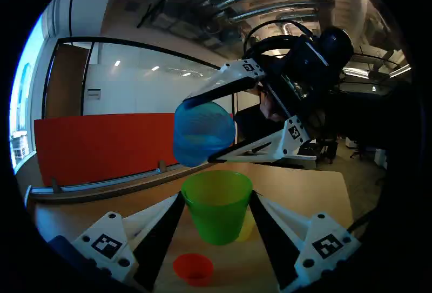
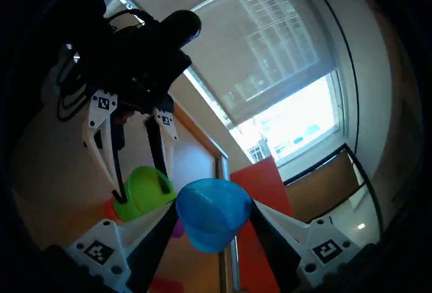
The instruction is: Pour water
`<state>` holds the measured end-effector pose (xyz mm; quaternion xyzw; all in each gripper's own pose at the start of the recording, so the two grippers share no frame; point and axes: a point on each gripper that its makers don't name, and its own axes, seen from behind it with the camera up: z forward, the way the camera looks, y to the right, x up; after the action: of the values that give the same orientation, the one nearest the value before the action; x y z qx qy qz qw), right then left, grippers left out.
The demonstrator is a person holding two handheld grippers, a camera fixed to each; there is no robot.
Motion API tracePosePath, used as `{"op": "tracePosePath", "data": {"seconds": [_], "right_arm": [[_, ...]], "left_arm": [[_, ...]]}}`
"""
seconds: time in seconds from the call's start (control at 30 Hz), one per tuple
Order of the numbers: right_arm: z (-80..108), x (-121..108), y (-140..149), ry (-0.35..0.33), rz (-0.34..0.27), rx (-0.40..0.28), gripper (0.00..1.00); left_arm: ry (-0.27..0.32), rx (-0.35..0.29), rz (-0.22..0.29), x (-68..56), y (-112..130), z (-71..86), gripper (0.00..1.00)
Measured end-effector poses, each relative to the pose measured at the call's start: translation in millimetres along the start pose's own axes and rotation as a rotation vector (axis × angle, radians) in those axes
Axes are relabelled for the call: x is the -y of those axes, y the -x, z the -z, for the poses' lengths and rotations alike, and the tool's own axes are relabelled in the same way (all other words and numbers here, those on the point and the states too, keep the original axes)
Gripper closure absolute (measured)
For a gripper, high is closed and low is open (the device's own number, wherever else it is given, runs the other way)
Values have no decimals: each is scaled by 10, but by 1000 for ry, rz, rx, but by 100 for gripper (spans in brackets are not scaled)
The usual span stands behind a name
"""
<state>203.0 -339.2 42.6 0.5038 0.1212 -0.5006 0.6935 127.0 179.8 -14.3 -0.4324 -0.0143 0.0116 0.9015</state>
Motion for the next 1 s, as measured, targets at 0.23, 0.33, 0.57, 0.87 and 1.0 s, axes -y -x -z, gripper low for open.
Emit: {"op": "tracePosePath", "data": {"seconds": [0.23,0.33,0.57,0.87,1.0], "right_arm": [[-5,9,-16,2,24,2,7],[-8,18,-19,2,33,4,7],[-13,20,-32,7,40,4,8],[-20,-2,-58,18,53,0,7],[-19,-4,-66,24,63,-1,7]], "left_arm": [[0,0,-3,-7,-19,6,14],[0,-1,-3,-9,-25,6,14],[0,1,-5,-17,-22,16,14],[-1,3,-8,-14,-25,20,14],[-3,4,-10,-11,-28,19,14]]}}
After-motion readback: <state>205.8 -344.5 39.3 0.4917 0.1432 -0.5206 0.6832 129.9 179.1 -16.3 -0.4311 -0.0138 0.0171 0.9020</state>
